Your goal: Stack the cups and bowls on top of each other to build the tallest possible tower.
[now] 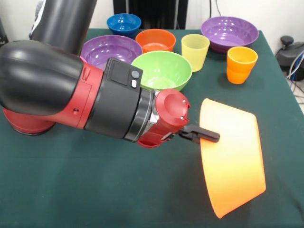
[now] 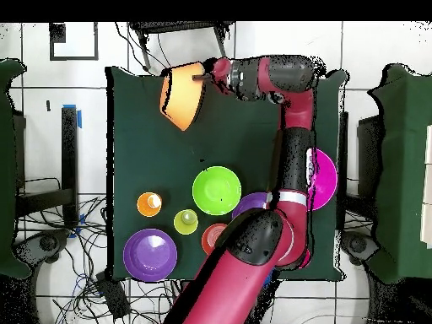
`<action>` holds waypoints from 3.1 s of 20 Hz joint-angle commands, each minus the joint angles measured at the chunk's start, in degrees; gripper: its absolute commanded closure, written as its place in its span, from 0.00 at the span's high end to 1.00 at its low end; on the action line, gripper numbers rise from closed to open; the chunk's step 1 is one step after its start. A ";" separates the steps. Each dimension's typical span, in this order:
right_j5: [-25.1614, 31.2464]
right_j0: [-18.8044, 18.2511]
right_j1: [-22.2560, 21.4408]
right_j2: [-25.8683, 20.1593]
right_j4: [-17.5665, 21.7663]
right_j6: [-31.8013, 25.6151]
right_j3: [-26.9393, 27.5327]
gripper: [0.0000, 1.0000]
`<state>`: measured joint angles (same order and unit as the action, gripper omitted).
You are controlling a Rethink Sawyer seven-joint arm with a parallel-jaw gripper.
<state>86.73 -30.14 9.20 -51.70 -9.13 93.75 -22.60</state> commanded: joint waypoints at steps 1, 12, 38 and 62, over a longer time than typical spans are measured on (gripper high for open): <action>1.06 0.42 4.33 2.33 16.02 -20.92 1.41 0.00; 5.15 -0.79 5.13 -1.17 21.89 -24.30 3.24 0.00; 15.71 -7.23 9.45 -27.51 53.08 -35.49 9.29 0.00; -0.82 -8.81 7.49 -27.36 60.65 -38.07 6.25 0.00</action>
<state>98.47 -37.48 11.65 -89.23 35.26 78.70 -18.28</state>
